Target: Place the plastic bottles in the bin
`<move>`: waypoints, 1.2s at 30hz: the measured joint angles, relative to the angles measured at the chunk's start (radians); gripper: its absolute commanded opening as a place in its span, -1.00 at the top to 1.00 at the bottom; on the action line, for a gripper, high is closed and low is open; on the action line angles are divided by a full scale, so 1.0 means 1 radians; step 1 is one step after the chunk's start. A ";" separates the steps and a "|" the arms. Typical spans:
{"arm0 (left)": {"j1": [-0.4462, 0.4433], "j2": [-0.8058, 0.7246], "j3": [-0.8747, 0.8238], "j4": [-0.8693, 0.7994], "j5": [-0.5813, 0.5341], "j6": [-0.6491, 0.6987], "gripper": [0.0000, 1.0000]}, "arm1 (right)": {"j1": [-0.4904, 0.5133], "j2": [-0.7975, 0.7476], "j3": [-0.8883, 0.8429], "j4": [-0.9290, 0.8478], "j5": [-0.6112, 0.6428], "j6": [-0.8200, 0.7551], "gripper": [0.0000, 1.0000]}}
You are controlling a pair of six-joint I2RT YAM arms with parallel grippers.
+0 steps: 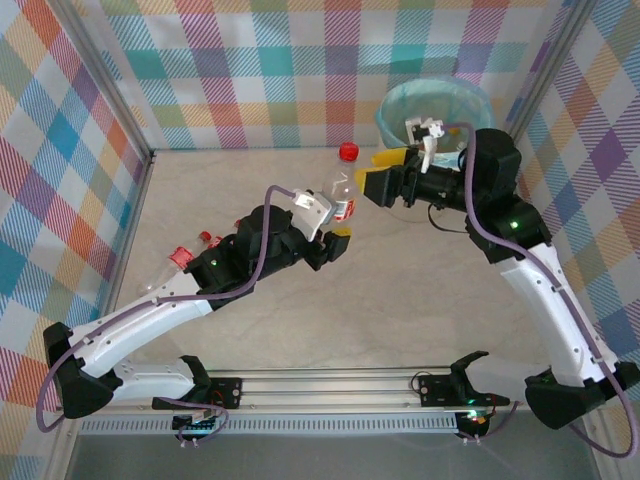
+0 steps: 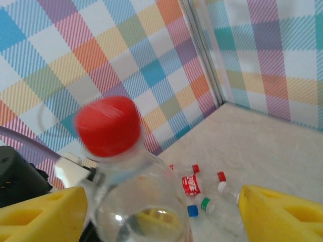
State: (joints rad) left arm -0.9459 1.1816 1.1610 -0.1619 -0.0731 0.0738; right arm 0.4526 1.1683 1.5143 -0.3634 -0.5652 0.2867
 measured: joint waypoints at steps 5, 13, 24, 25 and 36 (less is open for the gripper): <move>0.002 0.000 -0.001 -0.003 0.023 0.008 -0.07 | 0.000 -0.036 -0.004 0.050 0.008 -0.015 -0.55; 0.002 0.007 0.000 -0.035 0.099 0.054 -0.05 | 0.000 0.001 -0.003 0.056 0.002 -0.032 -0.20; 0.006 0.031 0.016 -0.088 0.122 0.074 -0.05 | 0.001 0.022 0.006 0.035 -0.037 -0.068 0.43; 0.006 0.031 0.016 -0.088 0.121 0.074 -0.06 | 0.001 0.022 0.007 0.034 -0.038 -0.067 0.44; 0.006 0.023 0.040 -0.094 0.077 0.079 -0.79 | 0.001 0.052 0.074 0.003 -0.004 -0.075 1.00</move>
State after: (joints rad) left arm -0.9398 1.2041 1.2007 -0.2558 0.0044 0.1528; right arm 0.4534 1.2205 1.5883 -0.3599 -0.5690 0.2115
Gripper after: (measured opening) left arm 0.805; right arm 0.297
